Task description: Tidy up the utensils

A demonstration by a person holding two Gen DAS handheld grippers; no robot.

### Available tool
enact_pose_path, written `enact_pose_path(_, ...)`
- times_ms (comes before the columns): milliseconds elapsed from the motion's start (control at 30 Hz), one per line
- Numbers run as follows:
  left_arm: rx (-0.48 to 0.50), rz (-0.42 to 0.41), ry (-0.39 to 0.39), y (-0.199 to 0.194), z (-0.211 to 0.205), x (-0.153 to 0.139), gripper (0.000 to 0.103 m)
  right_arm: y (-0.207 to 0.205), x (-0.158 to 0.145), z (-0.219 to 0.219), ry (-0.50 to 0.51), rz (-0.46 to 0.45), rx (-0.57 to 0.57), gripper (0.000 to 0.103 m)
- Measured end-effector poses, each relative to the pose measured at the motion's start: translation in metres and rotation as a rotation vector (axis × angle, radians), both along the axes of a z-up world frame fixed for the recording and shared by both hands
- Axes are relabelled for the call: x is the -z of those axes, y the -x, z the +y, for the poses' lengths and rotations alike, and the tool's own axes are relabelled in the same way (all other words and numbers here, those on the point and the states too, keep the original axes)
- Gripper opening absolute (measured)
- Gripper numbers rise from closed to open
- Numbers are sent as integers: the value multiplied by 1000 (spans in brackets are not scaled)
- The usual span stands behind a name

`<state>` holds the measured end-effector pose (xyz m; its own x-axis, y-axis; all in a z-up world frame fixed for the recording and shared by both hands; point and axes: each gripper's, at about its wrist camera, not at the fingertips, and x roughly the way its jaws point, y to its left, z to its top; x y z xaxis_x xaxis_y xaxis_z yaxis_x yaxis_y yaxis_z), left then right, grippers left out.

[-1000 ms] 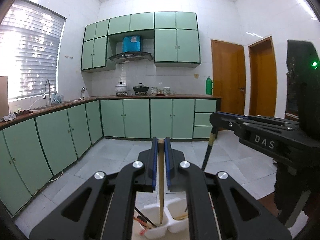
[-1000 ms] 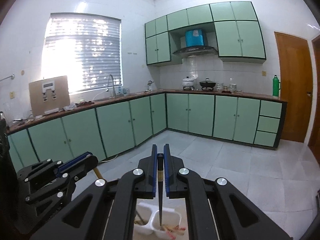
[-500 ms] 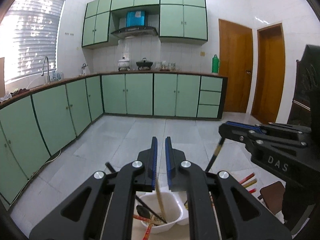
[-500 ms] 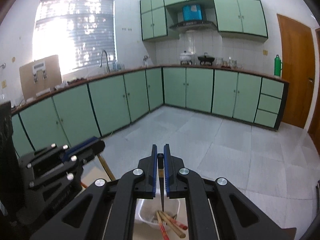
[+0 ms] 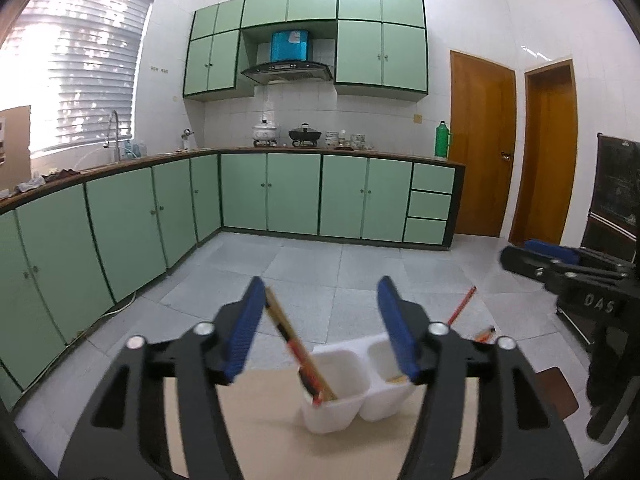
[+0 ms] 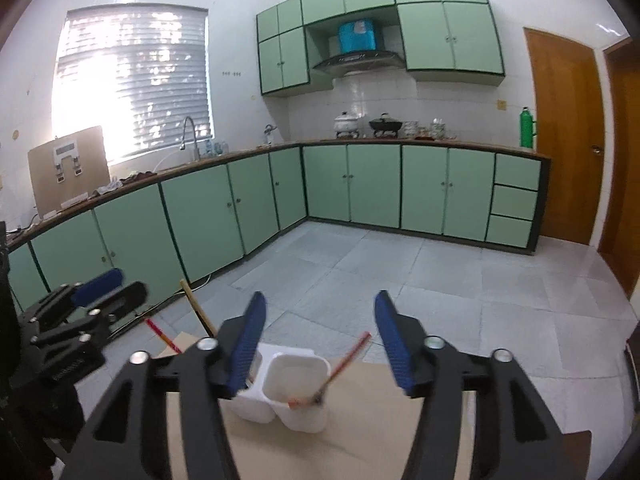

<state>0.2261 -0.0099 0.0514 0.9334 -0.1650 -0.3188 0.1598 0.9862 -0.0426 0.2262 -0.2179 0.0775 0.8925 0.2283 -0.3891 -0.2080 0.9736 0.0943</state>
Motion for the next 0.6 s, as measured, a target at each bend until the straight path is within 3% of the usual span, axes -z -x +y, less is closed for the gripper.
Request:
enact_pose_path(67,-9,3,-3,17,3,4,70,17,4,-7,-2,-1,10,70)
enact_pose_path(233,-27,45,2,56,12,22,80,61,23,-17,-9,12,31,82)
enact_pose_path(600,-31,193,19,118,22,70,85,132,71,-21,-6,97,59,97)
